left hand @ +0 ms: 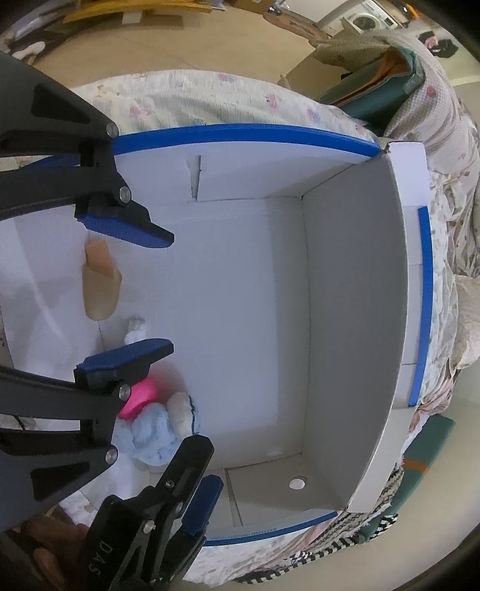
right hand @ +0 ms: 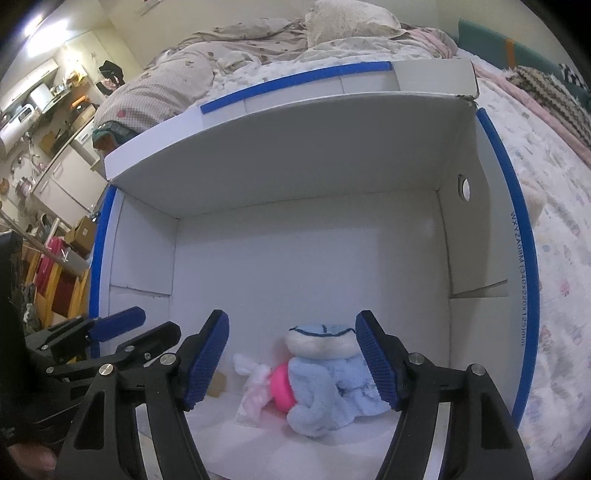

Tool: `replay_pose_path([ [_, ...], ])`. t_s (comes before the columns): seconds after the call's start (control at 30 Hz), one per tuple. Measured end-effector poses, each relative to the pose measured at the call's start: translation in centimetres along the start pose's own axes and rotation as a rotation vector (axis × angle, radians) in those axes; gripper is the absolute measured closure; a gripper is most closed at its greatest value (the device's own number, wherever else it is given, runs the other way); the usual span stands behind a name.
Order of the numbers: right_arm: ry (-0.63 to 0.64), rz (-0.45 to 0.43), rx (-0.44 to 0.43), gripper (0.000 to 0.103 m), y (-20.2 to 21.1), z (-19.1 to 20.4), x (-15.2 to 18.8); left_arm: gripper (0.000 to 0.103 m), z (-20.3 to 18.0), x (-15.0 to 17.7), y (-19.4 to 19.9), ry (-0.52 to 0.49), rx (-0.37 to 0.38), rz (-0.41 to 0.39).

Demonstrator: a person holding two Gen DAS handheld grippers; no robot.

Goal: Organize soft objects
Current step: 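Withdraw both grippers from the box back over the bed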

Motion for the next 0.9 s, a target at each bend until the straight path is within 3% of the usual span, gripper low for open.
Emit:
replay_pose_path([
  [0.9, 0.064, -0.041, 0.036, 0.028, 2.2, 0.8, 1.7, 0.054, 0.2, 1.5, 2.6, 0.026, -0.037, -0.042],
])
Point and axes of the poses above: each gripper's, at about its wrist camera, not at the fingertips, and y roughly against the way its jaws point, z to its left, x to its underside, the point moved 5 cm from there along -y, roughly the way its jaws point, and after that the axes turned 13 degrees about -y, right-handed, at the moved point
